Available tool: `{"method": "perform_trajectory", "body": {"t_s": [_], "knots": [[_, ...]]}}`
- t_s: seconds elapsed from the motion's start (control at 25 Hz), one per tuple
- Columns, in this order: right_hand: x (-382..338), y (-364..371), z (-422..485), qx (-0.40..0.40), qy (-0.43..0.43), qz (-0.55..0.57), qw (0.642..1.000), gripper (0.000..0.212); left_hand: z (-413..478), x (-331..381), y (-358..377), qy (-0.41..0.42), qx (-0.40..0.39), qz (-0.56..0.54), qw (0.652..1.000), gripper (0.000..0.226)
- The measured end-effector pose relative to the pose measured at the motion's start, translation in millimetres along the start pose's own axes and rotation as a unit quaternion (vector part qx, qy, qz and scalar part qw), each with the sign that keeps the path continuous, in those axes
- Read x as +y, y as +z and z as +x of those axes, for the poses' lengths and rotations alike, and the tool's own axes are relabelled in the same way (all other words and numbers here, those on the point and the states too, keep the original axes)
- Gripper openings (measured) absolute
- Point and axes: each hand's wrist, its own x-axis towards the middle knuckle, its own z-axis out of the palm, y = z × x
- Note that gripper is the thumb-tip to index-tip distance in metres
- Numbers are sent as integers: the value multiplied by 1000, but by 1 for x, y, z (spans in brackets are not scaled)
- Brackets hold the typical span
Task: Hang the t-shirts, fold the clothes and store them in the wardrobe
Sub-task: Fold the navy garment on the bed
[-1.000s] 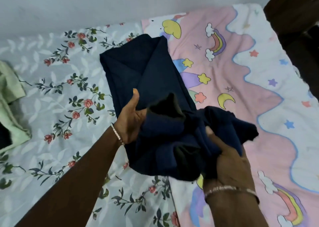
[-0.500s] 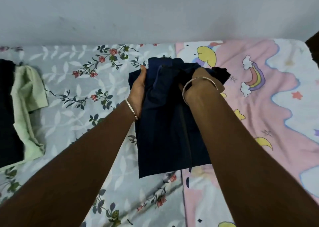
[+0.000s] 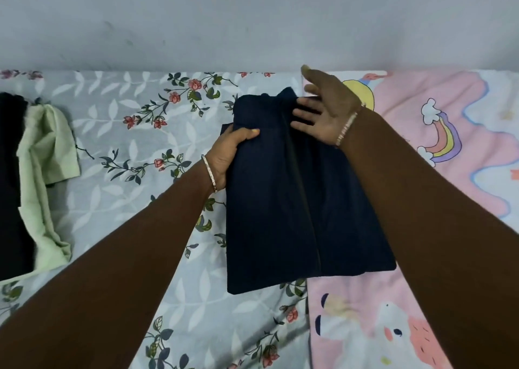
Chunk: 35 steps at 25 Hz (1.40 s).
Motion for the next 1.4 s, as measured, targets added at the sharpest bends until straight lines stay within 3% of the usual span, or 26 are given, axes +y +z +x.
{"method": "perform_trajectory", "body": {"t_s": [0.04,0.12,0.2,0.28,0.36,0.48,0.56,0.72,0.8,0.92,1.04,1.12,1.2,1.4], "knots": [[1,-8,1,25,-48,-29,998,39,-1,2,0,-25,6,-12,1000,48],[10,-31,3,151,-147,-156,965,29,0,0,-3,-54,12,-26,998,37],[30,-55,3,219,-154,-249,931,39,-2,-1,-3,-54,12,-23,998,43],[53,-69,2,200,-107,-254,940,59,2,-3,-5,-43,6,-26,999,53],[66,-73,2,185,-113,-276,936,68,1,-6,-3,-47,10,-25,999,57],[65,-76,2,214,-175,-287,917,61,2,-12,-4,-29,18,-25,999,63],[66,-78,1,221,-224,-274,909,51,3,-20,-5,28,56,14,998,65],[86,-83,8,227,-238,-351,877,44,-2,-28,11,120,172,159,965,38],[91,-82,11,214,-206,-364,883,45,-5,-29,13,101,158,154,970,48],[90,-85,4,162,-148,-252,943,51,-12,-29,0,-19,44,8,999,67],[83,-105,-10,23,-46,-94,994,55,-32,-30,-13,-68,-26,-117,990,50],[78,-118,-17,-69,11,-70,995,49,-41,-35,-15,-72,-33,-140,987,43],[76,-124,-19,-123,9,-103,987,48,-43,-41,-12,-84,-37,-135,987,38],[78,-122,-19,-155,-34,-146,977,64,-47,-43,-2,-79,-28,-157,984,29]]}}
